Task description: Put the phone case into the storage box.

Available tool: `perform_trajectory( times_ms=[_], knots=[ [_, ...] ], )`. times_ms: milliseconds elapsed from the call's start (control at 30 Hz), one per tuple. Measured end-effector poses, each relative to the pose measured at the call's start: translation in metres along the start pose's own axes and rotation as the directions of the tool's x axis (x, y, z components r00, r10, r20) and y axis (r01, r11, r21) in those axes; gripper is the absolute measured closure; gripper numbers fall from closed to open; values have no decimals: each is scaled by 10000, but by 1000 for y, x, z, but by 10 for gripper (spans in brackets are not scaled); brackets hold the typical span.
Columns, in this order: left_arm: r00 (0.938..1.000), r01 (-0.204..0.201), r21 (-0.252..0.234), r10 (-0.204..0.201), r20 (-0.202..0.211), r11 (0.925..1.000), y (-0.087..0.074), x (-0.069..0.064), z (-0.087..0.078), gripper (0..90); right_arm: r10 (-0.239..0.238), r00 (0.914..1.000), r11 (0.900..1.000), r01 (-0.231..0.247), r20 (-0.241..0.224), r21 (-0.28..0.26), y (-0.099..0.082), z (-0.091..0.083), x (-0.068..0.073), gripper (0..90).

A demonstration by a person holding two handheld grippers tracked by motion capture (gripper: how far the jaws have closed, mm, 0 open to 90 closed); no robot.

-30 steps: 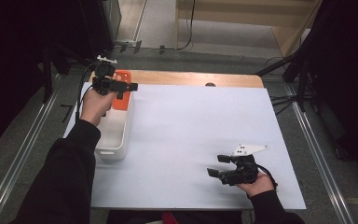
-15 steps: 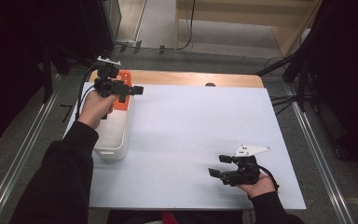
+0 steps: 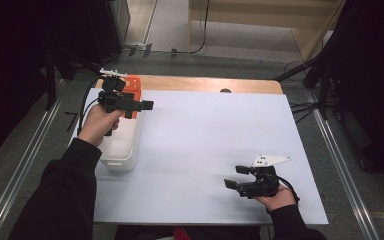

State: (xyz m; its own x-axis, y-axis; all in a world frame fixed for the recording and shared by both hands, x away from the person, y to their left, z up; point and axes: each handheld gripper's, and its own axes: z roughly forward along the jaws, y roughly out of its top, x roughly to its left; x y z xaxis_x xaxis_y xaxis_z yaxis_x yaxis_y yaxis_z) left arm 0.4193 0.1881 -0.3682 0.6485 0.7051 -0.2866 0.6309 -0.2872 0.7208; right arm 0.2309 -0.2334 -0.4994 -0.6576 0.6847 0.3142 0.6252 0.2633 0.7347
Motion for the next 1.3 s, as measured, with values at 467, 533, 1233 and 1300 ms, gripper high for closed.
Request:
perform_trajectory(
  times_ms=[467, 533, 1233, 1300],
  knots=[
    [9996, -217, -251, 222, 196, 9994, -24, -6, -5, 61, -82, 10000, 9999, 81, -35, -81, 0, -2, -1, 239],
    [9990, -309, -218, 316, 309, 9993, -26, -8, -5, 60, -162, 9999, 9998, 162, -20, -124, 0, -2, 0, 238],
    [9925, -679, 86, 666, 1025, 9977, -53, -36, 0, 91, -336, 9994, 9994, 335, -97, -98, 0, -1, 1, 239],
    [9912, -754, 64, 742, 1098, 9971, -54, -38, -1, 107, -339, 9994, 9994, 338, -115, -97, 0, -1, 1, 238]
  ],
)
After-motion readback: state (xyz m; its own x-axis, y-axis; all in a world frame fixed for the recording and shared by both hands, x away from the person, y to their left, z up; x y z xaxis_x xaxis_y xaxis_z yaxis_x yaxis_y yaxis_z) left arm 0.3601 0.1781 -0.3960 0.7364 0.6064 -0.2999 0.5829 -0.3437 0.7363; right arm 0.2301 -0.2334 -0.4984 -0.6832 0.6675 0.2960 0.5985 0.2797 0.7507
